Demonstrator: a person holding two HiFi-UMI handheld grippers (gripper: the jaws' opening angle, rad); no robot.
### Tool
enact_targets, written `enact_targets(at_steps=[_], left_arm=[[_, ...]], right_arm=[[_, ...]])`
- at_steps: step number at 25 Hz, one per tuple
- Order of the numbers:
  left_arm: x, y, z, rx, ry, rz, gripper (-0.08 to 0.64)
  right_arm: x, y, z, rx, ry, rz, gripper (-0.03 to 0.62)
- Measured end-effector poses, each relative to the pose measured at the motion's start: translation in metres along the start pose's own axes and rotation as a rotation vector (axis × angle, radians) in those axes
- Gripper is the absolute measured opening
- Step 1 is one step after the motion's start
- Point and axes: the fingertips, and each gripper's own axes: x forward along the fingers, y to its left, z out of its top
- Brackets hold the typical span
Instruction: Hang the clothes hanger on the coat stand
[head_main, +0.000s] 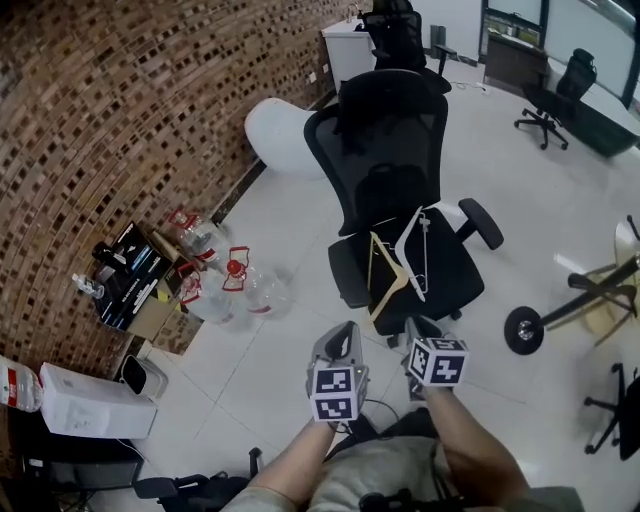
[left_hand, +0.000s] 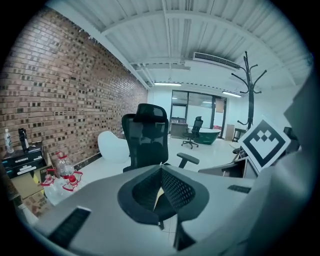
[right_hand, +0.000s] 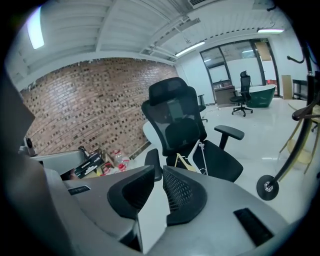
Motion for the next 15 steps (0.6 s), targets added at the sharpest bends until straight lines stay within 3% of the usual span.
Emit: enact_targets(at_steps=[5, 15], left_arm=[[0.03, 0.02, 0.008, 0.007, 0.031, -0.027, 0.021], [0.153, 0.022, 0.044, 0.028, 0.087, 0.001, 0.083]], right_arm=[[0.033, -0.002, 0.005, 0.035, 0.038, -0.041, 0.052], [0.142, -0.081, 0.03, 0.115, 0.144, -0.069, 0.099]])
